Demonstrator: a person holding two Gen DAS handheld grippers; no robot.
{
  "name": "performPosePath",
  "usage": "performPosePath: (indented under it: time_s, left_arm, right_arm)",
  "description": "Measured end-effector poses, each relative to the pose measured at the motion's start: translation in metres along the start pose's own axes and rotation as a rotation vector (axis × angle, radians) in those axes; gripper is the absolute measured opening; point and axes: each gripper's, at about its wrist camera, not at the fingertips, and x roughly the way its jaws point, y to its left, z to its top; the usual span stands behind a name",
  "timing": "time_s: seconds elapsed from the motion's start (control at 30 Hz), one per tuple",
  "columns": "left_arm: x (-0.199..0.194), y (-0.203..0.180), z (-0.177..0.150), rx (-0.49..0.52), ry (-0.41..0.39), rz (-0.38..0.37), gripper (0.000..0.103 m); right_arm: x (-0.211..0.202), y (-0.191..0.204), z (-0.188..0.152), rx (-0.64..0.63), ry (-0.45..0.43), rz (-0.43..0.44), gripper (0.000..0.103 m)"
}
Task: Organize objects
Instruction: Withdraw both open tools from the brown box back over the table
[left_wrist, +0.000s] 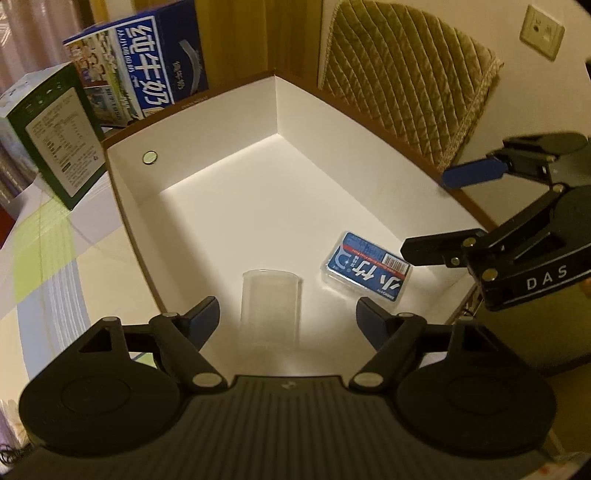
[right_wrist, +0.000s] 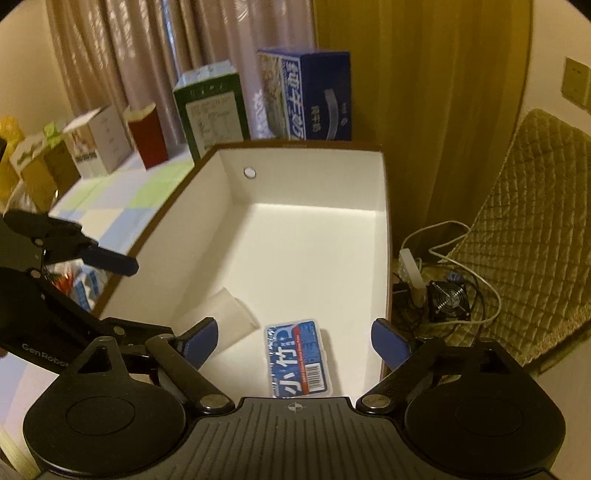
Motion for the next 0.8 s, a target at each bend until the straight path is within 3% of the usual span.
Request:
performPosePath:
  time_s: [0.4,0.8]
  left_arm:
    - [-0.055,0.012,-0.018,-0.108,-0.078,0.016,0.085]
    - [-0.121,0.041,-0.065,-0.198,-0.153,0.050,0.086]
  right_arm:
    - [-0.034,0.021,-0.013,0.107,-0.070,-0.013,0.094]
    - [-0.066,0.070,-0.035,0.170,-0.118,-0.042,0.094]
